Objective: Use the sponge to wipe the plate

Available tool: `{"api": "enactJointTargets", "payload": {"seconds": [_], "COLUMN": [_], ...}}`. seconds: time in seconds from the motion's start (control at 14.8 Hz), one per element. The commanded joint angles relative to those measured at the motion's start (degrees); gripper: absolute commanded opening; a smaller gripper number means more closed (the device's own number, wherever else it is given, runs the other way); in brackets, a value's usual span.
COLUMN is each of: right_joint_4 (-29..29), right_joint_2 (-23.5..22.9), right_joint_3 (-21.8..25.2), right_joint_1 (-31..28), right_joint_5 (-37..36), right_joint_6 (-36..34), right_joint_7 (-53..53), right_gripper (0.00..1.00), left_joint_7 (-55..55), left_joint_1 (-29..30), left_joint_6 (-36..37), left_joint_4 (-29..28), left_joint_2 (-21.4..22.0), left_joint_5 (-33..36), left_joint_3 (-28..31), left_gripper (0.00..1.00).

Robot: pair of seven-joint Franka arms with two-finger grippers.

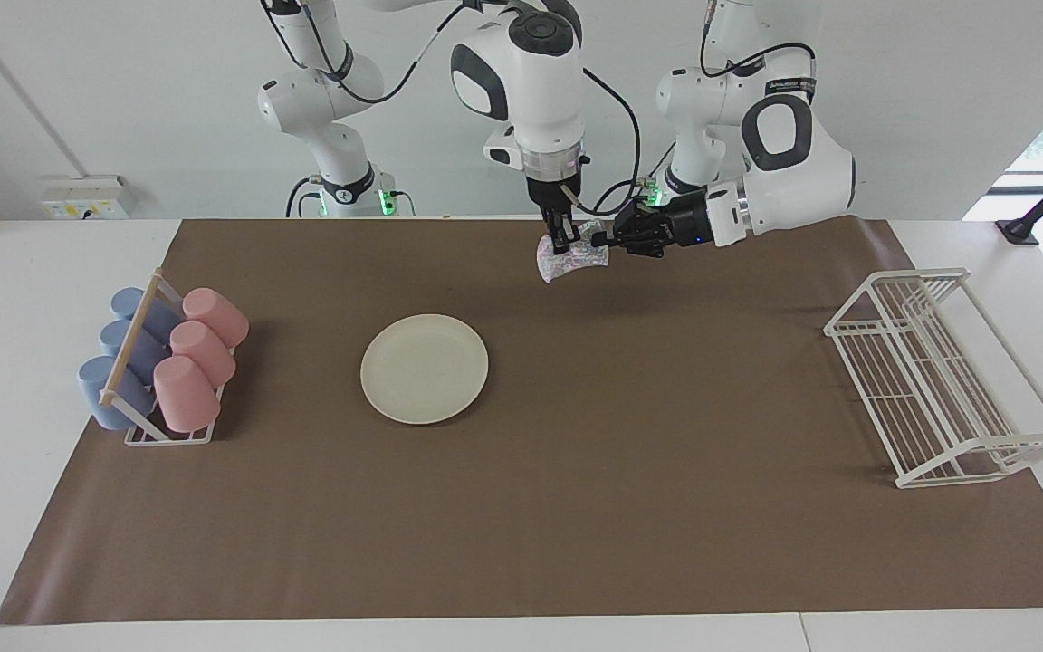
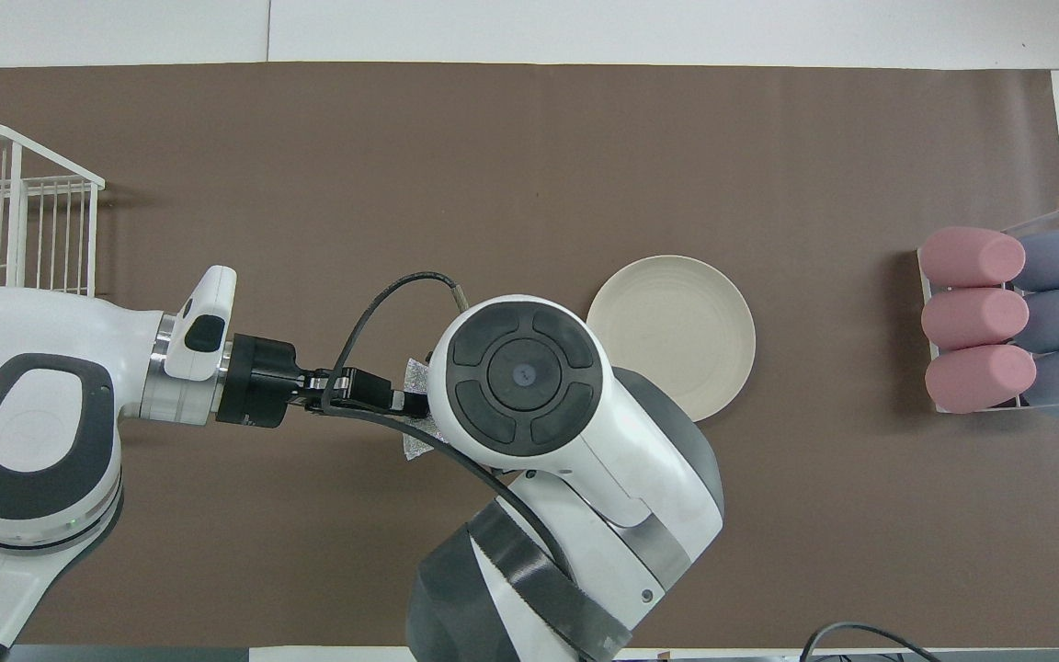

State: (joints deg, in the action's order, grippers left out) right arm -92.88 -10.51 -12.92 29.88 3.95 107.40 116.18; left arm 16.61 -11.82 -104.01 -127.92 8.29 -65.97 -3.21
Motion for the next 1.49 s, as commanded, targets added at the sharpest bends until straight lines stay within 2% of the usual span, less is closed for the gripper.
{"api": "enactJointTargets", "payload": {"seconds": [0.0, 0.2, 0.34, 0.47, 0.61, 0.74, 1.08, 1.29, 1.42], "right_joint_4": [-0.45, -0.80, -2.29, -3.96, -4.06, -4.06, -4.15, -3.97, -3.80], "right_joint_2": [0.31, 2.33, 5.31, 7.86, 9.01, 9.63, 10.33, 10.42, 10.51], "right_joint_3": [-0.44, -0.35, -0.26, -0.26, -0.26, -0.35, -0.08, 0.00, 0.35], "right_joint_1": [-0.88, -5.87, -11.31, -17.55, -23.26, -27.75, -34.71, -35.86, -36.38], "right_joint_5": [-0.96, -1.05, -1.05, -1.05, -1.05, -1.05, -0.96, -0.96, -1.05], "right_joint_6": [0.71, -0.34, -1.22, -1.92, -3.33, -5.34, -10.27, -13.52, -15.19], "right_joint_7": [-2.00, -21.01, -39.89, -57.91, -74.27, -84.93, -98.49, -103.68, -109.12], "right_gripper": [1.00, 1.00, 1.00, 1.00, 1.00, 1.00, 1.00, 1.00, 1.00], "left_joint_7": [-1.05, -3.32, -5.25, -9.73, -11.15, -14.48, -24.49, -33.81, -34.54], "left_joint_1": [-1.01, -0.40, 1.00, 2.15, 2.59, 2.86, 3.39, 3.39, 5.22], "left_joint_6": [-1.37, -2.68, -3.48, -6.19, -8.05, -9.54, -10.61, -6.75, -0.70], "left_joint_4": [-1.10, -0.84, -0.84, 0.12, 0.21, 0.39, 3.71, 10.82, 16.79], "left_joint_2": [1.03, 0.77, 0.59, 0.06, -0.46, -0.73, -2.74, -5.82, -8.27], "left_joint_5": [0.32, 0.41, 1.71, 9.33, 11.91, 17.68, 36.05, 47.57, 52.85], "left_joint_3": [0.57, 0.75, 0.92, 0.84, 0.92, 0.93, 0.92, 1.01, 1.36], "left_gripper": [0.00, 0.00, 0.00, 0.00, 0.00, 0.00, 0.00, 0.00, 0.00]}}
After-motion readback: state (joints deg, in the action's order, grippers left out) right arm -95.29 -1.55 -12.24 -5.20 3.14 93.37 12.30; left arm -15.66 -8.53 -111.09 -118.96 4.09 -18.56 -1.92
